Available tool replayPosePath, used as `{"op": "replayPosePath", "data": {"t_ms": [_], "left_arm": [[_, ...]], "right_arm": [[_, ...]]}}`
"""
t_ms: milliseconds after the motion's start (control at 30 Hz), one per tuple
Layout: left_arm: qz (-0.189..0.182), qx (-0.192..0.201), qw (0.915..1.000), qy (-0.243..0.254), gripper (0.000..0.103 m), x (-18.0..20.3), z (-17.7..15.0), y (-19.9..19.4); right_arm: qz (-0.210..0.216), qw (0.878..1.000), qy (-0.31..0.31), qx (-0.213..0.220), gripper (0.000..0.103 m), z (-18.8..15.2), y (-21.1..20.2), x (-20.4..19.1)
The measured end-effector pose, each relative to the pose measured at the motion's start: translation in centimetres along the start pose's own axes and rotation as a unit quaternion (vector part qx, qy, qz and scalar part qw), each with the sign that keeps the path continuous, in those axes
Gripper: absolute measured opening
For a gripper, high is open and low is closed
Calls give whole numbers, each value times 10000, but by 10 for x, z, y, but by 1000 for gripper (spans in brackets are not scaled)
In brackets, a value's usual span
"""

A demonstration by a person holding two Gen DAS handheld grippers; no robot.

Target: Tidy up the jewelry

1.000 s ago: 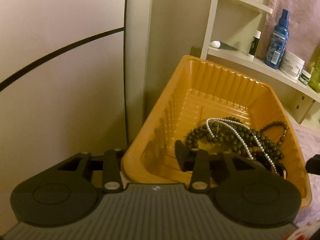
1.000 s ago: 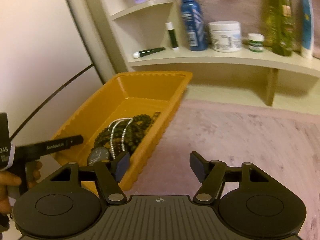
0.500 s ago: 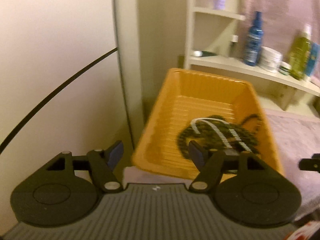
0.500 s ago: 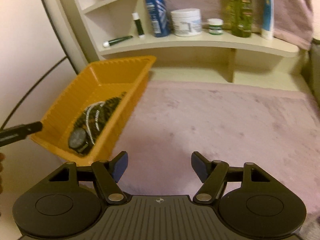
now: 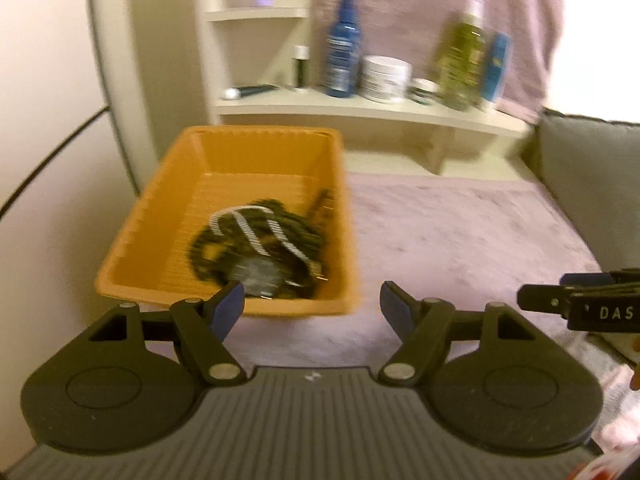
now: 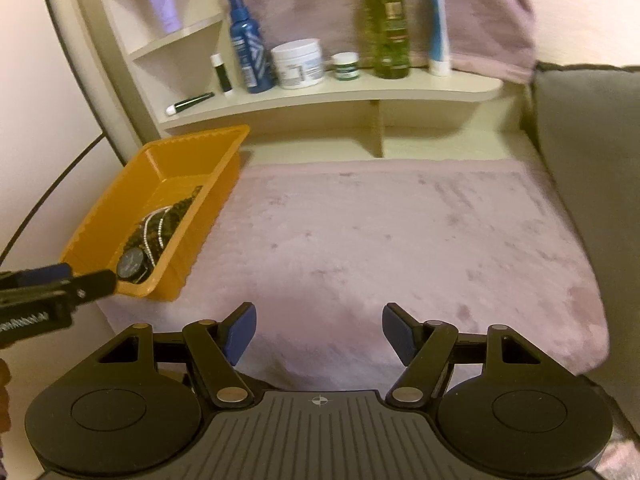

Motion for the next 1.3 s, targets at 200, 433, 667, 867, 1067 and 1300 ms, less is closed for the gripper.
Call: {"op": "replayPosePath", "data": {"t_ms": [200, 433, 667, 867, 1067, 1300], "left_arm": [[-315, -105, 9992, 211, 73, 34, -2, 2], [-475, -178, 9979, 410, 73, 54, -7, 3], [-573, -198, 9972, 442, 73, 60, -8, 2], [-603, -215, 9969, 463, 73, 62, -9, 3], [-616, -233, 9968, 461, 73, 62, -10, 5], [-627, -220, 9967, 468, 73, 62, -10, 5]], "right_arm": [[-86, 9998, 190, 37, 70, -8, -20, 16], [-180, 9994, 284, 24, 70, -13, -26, 26], [-139, 9996, 255, -44, 70, -16, -20, 28], [-144, 9995, 269, -5, 70, -16, -20, 28], [-148, 9995, 288, 5, 70, -15, -20, 27], [-134, 9995, 275, 7, 70, -15, -20, 27]]}}
Point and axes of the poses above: each gripper's, at about its wrist camera, not at the fingertips, and y roughly the way its jaws point, x to its right, z to its top, the point moved 4 cm from there along y, roughly the way its jaws point, and after that the axes turned 1 degree about y, right-handed, at the moved point
